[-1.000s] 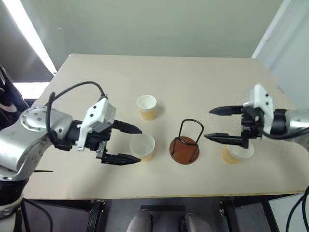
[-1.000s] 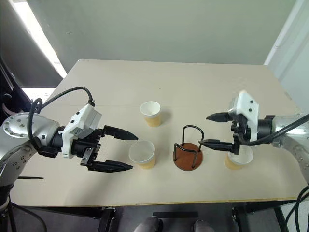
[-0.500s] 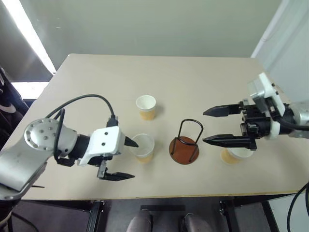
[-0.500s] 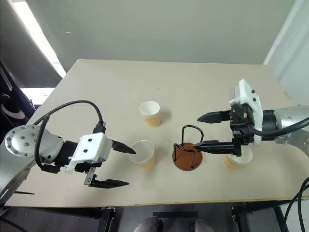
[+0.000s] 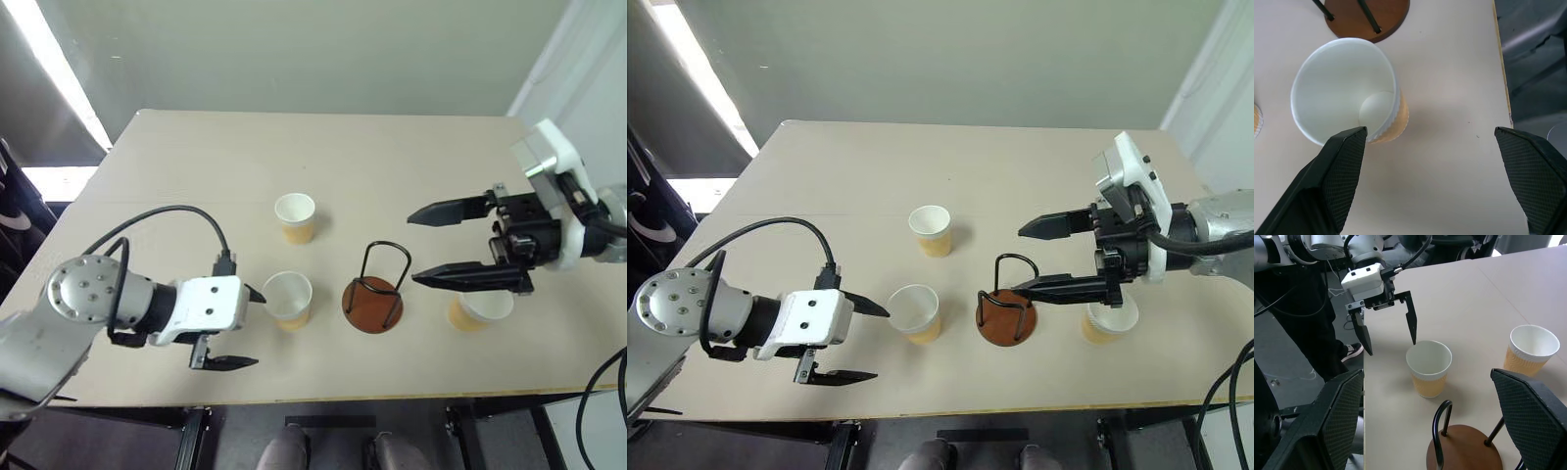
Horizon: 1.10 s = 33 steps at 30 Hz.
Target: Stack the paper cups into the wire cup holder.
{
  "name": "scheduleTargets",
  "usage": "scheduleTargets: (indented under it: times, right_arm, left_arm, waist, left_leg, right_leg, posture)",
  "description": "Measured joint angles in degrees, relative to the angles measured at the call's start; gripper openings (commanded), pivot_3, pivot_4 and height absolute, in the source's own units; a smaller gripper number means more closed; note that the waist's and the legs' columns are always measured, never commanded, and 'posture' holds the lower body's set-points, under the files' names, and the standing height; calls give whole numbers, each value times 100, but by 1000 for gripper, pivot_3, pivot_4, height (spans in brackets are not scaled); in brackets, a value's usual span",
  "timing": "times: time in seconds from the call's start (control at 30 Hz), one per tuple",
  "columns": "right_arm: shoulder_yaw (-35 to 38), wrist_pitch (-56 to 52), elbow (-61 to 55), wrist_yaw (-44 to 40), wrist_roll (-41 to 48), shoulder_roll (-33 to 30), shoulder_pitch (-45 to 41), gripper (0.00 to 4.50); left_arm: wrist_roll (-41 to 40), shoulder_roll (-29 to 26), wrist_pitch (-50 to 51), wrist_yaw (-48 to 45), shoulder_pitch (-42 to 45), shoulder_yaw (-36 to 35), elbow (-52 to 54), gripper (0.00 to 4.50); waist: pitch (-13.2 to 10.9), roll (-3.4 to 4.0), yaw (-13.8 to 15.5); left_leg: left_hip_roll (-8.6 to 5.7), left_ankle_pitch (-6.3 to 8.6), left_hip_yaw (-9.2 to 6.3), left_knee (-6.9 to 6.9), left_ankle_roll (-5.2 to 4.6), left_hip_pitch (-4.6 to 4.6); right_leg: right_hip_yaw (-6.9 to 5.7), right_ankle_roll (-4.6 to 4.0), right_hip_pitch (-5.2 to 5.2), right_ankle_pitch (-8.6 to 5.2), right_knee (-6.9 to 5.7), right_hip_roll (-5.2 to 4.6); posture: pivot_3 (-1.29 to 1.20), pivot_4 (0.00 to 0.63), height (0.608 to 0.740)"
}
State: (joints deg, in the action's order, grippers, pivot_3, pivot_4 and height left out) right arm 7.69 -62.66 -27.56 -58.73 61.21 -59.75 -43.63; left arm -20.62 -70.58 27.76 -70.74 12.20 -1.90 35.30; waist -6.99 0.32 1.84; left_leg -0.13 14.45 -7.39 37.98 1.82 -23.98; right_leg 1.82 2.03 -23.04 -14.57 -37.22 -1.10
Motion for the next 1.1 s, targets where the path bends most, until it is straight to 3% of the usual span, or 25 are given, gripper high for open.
scheduleTargets:
  times: [0.77,0.9,1.1]
  right_arm:
    - [3,-50,-7,2,39,-119,48,4218]
    - [3,-19,-12,3,-3,-135,227,4276]
    - [17,95,-48,-5,-80,-188,527,4276]
  left_arm:
    - [882,621,-356,97,830,1054,-497,4500]
    - [1009,916,-458,58,1006,1427,-727,3549]
    - [1062,999,-683,-323,1229,1608,-966,1296]
  waist:
    - [0,0,6]
    - [0,0,9]
    - [0,0,8]
  left_leg:
    - [0,0,0,1,3,-4]
    - [0,0,0,5,3,-5]
    - [0,0,1,4,3,-5]
  right_leg:
    - [0,-2,-9,-1,-11,-2]
    - [0,-2,-10,-1,-14,-2]
    - [0,-3,-12,-2,-19,-2]
  posture:
    - [0,150,740]
    - [0,150,740]
    - [0,150,740]
